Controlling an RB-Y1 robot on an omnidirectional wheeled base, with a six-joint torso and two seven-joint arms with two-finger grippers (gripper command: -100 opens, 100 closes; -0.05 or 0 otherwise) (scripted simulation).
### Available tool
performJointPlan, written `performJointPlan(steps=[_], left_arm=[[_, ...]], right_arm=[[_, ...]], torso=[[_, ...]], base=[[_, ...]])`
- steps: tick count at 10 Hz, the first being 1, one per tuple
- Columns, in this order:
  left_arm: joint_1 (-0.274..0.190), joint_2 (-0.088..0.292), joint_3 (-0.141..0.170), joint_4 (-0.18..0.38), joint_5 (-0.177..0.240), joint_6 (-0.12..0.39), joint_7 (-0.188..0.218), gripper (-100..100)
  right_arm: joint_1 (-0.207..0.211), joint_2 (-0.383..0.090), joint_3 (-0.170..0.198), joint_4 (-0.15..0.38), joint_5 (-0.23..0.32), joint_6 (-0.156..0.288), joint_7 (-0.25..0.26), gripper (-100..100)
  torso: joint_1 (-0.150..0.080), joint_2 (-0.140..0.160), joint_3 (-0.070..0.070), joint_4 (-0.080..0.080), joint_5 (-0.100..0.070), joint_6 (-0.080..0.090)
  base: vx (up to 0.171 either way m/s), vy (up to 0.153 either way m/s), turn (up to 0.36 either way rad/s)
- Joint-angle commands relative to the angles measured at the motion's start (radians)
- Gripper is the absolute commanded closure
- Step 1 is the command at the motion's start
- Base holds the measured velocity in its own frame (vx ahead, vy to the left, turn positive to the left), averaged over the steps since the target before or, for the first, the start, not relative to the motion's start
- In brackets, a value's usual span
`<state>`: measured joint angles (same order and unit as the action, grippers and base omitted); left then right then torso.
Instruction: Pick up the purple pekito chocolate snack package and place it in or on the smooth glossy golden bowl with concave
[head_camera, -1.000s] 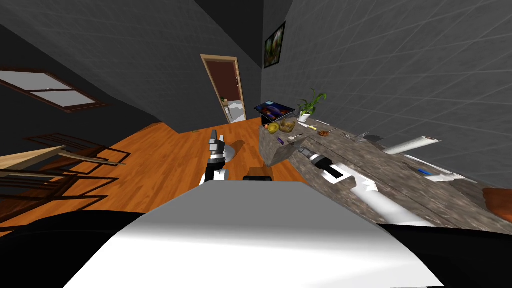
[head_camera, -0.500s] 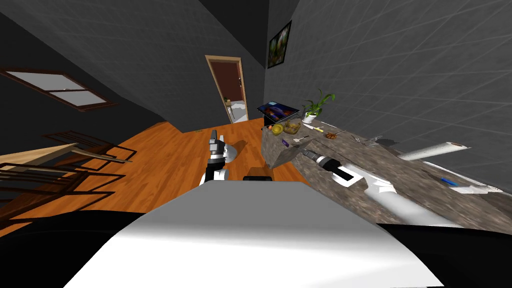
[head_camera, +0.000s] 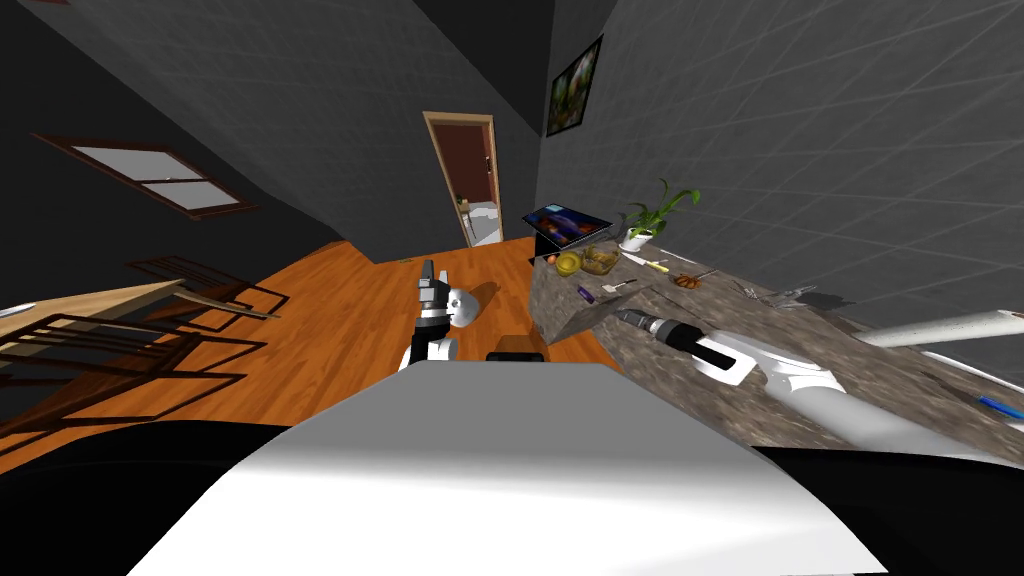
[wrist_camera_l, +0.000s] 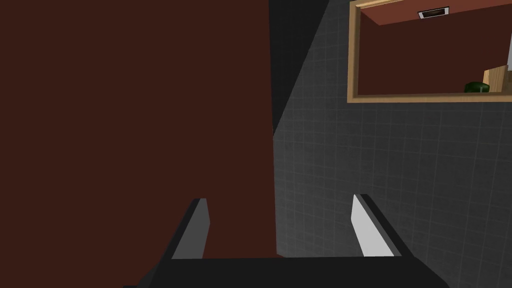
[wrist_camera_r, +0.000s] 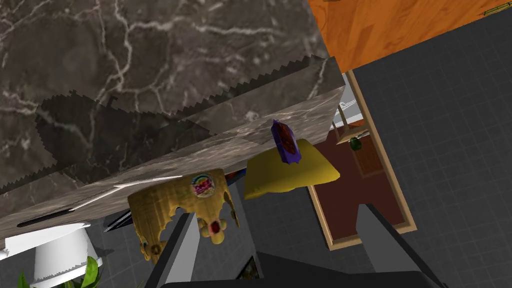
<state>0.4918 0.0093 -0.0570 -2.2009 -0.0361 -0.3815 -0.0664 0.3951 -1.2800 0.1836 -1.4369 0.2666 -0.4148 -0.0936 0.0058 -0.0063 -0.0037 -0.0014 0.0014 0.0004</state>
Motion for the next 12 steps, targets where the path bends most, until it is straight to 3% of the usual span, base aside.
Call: performJointPlan(steps=[1,3,5,6,8,9,12], left_arm=[[0.000,0.000,0.000,0.000,0.000,0.000,0.000,0],[0.000,0.000,0.000,0.000,0.000,0.000,0.000,0],[0.000,0.000,0.000,0.000,0.000,0.000,0.000,0],[0.000,0.000,0.000,0.000,0.000,0.000,0.000,0],[0.000,0.000,0.000,0.000,0.000,0.000,0.000,0],[0.000,0.000,0.000,0.000,0.000,0.000,0.000,0],[0.000,0.000,0.000,0.000,0.000,0.000,0.000,0]], right_arm=[[0.020,-0.040,0.024,0.050,0.022,-0.034,0.003,-100],[0.020,-0.040,0.024,0.057,0.022,-0.034,0.003,-100],[0.044,-0.104,0.078,0.140,0.060,-0.095,0.001,-100],[0.044,-0.109,0.078,0.150,0.060,-0.095,0.001,-100],[0.069,-0.170,0.135,0.235,0.097,-0.159,0.001,-100],[0.069,-0.170,0.135,0.238,0.097,-0.159,0.001,-100],[0.095,-0.224,0.190,0.319,0.133,-0.223,0.002,-100]], torso=[[0.000,0.000,0.000,0.000,0.000,0.000],[0.001,0.001,0.000,0.000,0.000,0.000],[-0.002,0.001,0.001,0.000,-0.001,-0.001],[0.003,-0.004,-0.002,-0.001,0.000,-0.001],[0.004,-0.004,-0.002,-0.001,0.001,0.000],[0.005,-0.006,-0.004,-0.001,0.001,-0.001],[0.000,-0.001,-0.001,0.000,0.000,0.000]], base=[[0.106,0.108,0.085],[0.061,0.058,0.022],[0.133,0.100,0.140],[0.169,0.139,0.029],[0.179,0.142,0.107],[0.141,0.107,0.057],[0.117,0.079,0.078]])
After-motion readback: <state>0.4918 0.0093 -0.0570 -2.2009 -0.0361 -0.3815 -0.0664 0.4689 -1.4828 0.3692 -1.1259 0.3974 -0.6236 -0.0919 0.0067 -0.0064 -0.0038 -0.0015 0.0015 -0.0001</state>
